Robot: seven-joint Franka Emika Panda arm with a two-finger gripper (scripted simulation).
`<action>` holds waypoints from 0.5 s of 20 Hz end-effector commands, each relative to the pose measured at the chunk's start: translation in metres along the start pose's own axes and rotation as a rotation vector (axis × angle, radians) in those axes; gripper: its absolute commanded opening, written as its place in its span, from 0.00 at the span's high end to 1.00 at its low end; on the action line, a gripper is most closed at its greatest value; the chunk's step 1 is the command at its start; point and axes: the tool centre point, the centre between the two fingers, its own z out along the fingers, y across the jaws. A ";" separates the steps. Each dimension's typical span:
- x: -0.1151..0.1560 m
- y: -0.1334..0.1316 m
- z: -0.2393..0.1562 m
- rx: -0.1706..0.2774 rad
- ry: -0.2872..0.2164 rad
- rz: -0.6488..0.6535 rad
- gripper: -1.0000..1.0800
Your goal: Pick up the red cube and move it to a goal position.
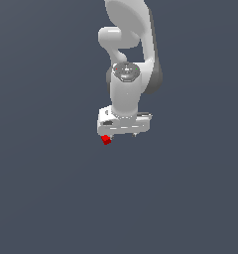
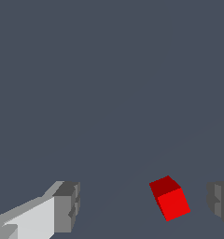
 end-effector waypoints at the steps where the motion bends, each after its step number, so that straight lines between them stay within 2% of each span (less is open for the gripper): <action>1: -0.007 0.004 0.010 0.001 -0.001 -0.027 0.04; 10: -0.045 0.030 0.063 0.005 -0.002 -0.176 0.04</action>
